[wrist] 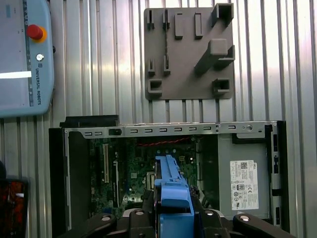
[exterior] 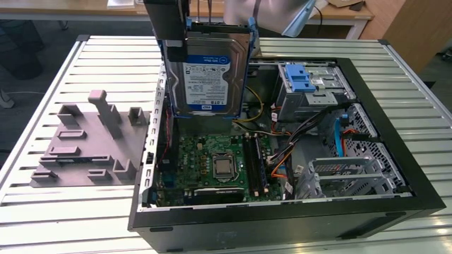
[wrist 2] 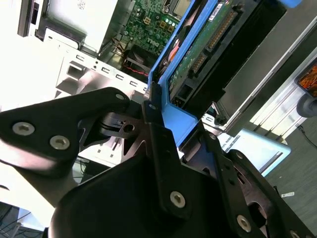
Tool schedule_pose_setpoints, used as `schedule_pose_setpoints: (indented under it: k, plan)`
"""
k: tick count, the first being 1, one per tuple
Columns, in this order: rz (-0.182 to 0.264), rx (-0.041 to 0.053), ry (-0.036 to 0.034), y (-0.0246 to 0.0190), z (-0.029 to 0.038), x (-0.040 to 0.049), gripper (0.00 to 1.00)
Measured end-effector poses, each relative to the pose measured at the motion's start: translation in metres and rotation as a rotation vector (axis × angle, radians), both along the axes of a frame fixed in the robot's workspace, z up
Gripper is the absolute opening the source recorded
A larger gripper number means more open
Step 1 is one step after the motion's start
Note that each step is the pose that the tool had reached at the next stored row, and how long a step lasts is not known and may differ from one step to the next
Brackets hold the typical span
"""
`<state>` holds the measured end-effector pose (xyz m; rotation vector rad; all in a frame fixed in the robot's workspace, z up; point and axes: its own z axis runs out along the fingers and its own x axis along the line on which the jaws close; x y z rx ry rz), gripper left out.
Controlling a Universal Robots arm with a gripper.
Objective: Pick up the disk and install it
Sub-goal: 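Pick up the disk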
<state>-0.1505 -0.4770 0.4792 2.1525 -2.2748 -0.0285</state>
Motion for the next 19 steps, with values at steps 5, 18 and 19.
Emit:
schedule_pose_setpoints:
  k: [5, 18, 19]
  plan:
    - [0.0, 0.0, 0.0, 0.0, 0.0, 0.0028, 0.37]
    - [0.0, 0.0, 0.0, 0.0, 0.0, 0.0112, 0.37]
    - [0.0, 0.0001, -0.0001, 0.0, 0.0, 0.0115, 0.37]
